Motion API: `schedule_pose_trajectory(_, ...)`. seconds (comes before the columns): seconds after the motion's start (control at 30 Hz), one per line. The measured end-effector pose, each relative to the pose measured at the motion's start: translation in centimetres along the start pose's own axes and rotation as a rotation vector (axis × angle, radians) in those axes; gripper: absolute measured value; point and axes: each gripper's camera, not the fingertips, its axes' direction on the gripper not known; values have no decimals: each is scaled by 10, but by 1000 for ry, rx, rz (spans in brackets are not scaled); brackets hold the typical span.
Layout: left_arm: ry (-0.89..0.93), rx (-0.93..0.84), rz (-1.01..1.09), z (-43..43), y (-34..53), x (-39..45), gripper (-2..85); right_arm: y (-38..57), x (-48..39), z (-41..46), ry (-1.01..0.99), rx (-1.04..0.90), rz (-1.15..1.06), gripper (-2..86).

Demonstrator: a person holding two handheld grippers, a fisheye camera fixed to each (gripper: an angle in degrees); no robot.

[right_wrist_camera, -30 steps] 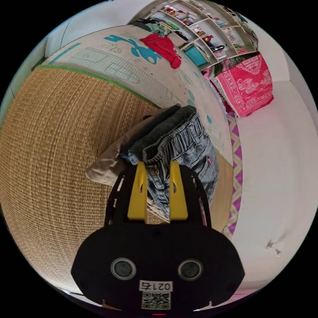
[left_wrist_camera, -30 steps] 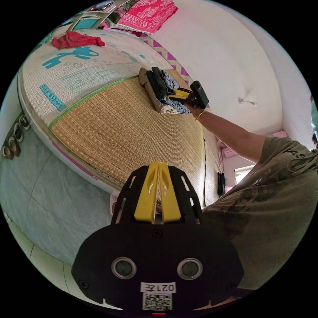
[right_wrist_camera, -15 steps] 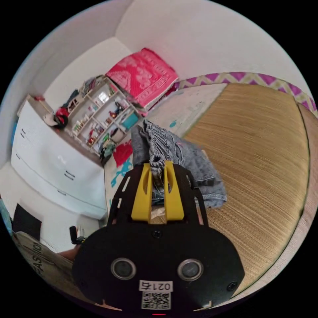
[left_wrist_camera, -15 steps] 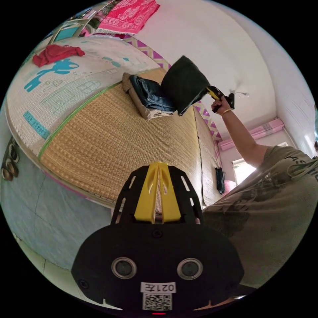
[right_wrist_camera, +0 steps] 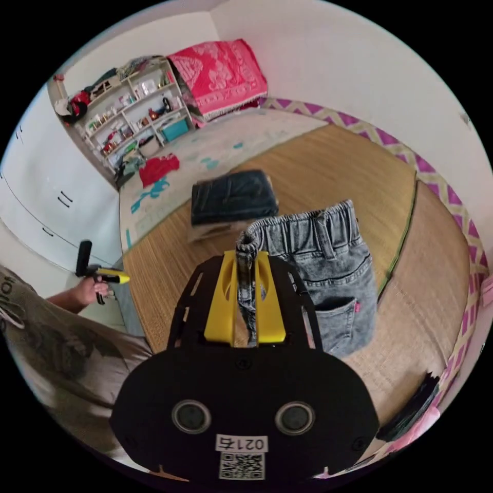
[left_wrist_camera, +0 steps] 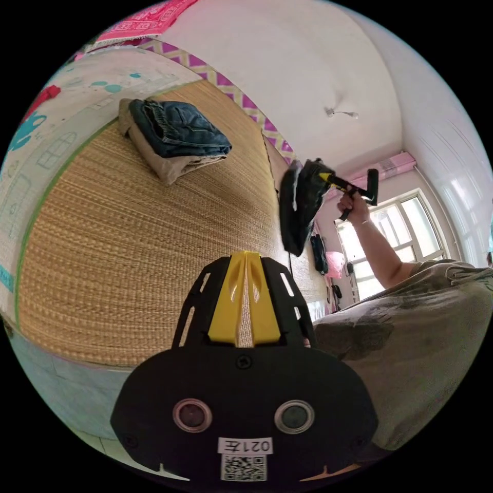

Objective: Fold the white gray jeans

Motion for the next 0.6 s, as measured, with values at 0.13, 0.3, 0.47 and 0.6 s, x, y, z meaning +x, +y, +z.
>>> schedule_pose_trajectory(0.13,1,-49,46,13,-12,15,-10,55,-5,89,5,-78,147,60)
schedule_pose_trajectory(0.3,-40,-81,81,10,-16,25,-9,113,28,100,-118,81,375,60)
schedule_pose_trajectory(0.47,-35,-99,78,23,-24,24,-9,202,110,20,-216,355,600,60)
schedule_pose_trajectory(0.6,-28,-121,90,51,-35,33,-9,316,175,-55,-124,539,766,59)
